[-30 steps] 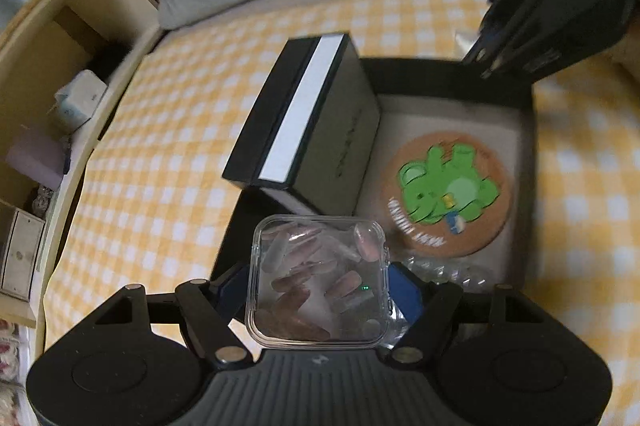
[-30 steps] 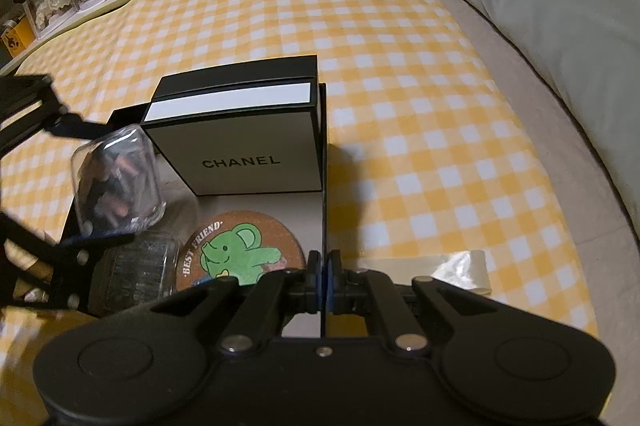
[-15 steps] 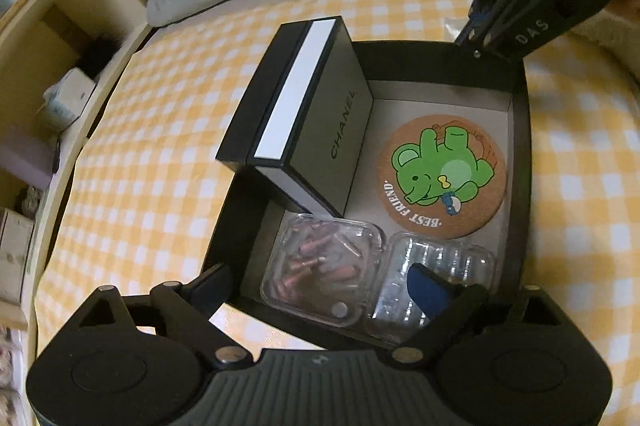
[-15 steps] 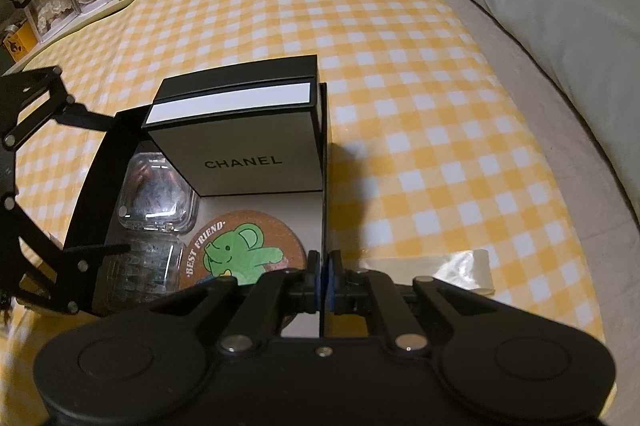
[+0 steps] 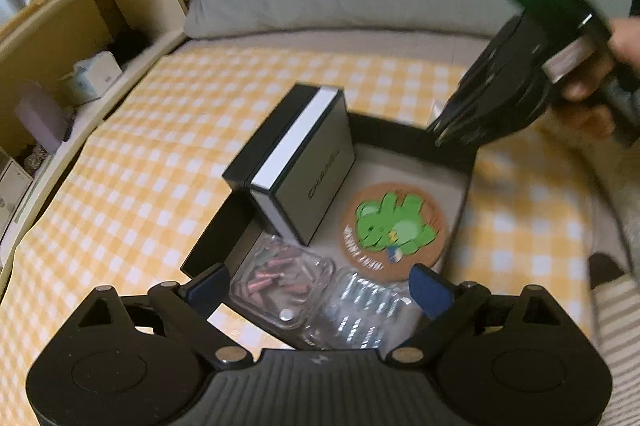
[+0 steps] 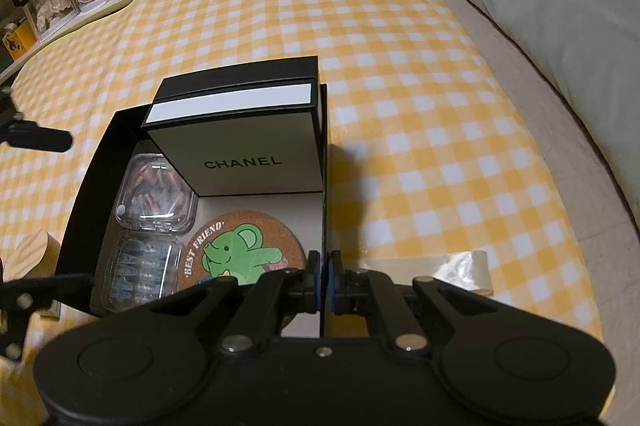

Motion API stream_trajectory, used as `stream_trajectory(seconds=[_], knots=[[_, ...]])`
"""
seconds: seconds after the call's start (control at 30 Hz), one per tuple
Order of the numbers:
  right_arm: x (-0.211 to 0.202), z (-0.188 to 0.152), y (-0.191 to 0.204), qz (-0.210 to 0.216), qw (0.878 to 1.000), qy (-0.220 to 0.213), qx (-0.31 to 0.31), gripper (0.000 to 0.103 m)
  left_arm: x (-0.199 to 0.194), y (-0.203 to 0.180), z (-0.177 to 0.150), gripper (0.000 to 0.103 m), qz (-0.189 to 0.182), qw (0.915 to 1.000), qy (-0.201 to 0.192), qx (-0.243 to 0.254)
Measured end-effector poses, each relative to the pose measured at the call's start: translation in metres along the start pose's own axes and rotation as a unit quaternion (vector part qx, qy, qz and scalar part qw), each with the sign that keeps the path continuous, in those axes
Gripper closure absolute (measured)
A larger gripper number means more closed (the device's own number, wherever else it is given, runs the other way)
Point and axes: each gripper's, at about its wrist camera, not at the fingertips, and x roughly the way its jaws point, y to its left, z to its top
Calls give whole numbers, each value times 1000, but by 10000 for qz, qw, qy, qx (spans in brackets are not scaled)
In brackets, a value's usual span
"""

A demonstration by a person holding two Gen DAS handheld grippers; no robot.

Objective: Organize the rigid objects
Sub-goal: 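Carry the capsule case into the black tray beside the blister pack, release, then move the left gripper to the oval wooden lid and grasp it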

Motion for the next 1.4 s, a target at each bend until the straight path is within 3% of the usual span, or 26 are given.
stream_trajectory(seconds=[0.2, 0.37, 0.6, 0.87, 1.0, 1.17, 1.4], knots=[[0, -1, 0, -1, 10000, -4, -6, 99, -35, -9, -3, 3, 120, 9973, -449, -569], [0, 0, 0, 4, 10000, -4, 0, 99, -64, -13, -7, 0, 259, 9892, -740, -1238], [0, 0, 0, 4, 10000, -5, -1, 99, -94, -22, -17, 0, 689, 9712, -866, -2111], [0, -1, 0, 1, 10000, -8, -15, 99, -123, -24, -44, 0, 1199, 9487, -908, -2782], [0, 0, 0, -4, 10000, -11, -17, 99, -139, -15, -60, 0, 1448, 9274, -980, -3308], [0, 0, 1, -4, 10000, -6, -14, 99, -154, 0, -84, 0, 1733, 8936, -986, -4020], [0, -1, 0, -33, 10000, 9, -64, 99, -147, 19, -130, 0, 1873, 8234, -765, -5302]])
